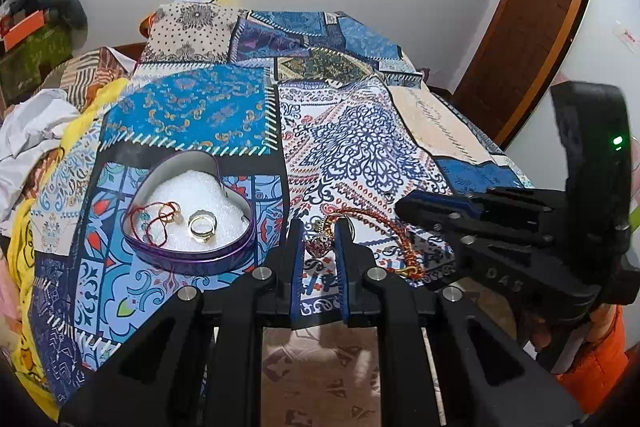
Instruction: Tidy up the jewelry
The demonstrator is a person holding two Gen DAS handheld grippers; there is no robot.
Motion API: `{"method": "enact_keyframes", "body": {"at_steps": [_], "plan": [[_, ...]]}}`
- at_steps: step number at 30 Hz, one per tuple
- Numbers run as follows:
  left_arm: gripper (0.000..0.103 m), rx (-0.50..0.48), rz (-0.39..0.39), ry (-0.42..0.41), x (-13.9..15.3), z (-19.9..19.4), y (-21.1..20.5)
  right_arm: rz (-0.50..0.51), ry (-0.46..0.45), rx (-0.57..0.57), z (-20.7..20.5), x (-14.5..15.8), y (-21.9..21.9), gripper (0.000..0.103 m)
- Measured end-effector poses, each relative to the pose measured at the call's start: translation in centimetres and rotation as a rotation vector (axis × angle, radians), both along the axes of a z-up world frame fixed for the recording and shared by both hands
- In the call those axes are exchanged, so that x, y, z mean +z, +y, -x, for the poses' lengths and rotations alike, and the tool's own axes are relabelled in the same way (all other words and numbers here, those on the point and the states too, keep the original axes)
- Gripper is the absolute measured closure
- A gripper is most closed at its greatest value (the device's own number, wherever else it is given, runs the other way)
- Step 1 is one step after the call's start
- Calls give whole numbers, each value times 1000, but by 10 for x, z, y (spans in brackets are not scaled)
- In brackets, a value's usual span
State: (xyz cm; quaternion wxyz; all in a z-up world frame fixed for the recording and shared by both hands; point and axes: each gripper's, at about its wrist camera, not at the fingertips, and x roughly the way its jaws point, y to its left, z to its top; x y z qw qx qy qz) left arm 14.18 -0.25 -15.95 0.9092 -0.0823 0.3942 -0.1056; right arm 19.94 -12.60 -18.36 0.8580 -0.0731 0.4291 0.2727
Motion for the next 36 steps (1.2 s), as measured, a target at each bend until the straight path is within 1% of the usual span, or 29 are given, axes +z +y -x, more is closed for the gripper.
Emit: {"method": "enact_keyframes", "body": {"at_steps": [5,12,18,23,25,33,36], "plan": [[90,-3,-4,-23,10,8,-2,-40,-61,-20,10,28,-10,94],[90,-6,-10,-50,23,20,-4,-65,-135,-38,24,57,-16,94],[90,-4,-13,-58,27,24,-4,-106,-162,-55,30,70,-25,94],[90,-4,-12,-58,27,25,-4,-115,-191,-47,36,79,-24,94],[90,-4,-14,-57,27,25,-4,-107,-192,-44,35,77,-21,94],[90,6,-16,-46,24,24,0,-85,-93,-68,22,39,-21,94],[90,6,-16,-42,23,24,1,-75,-67,-77,19,31,-25,94]]}}
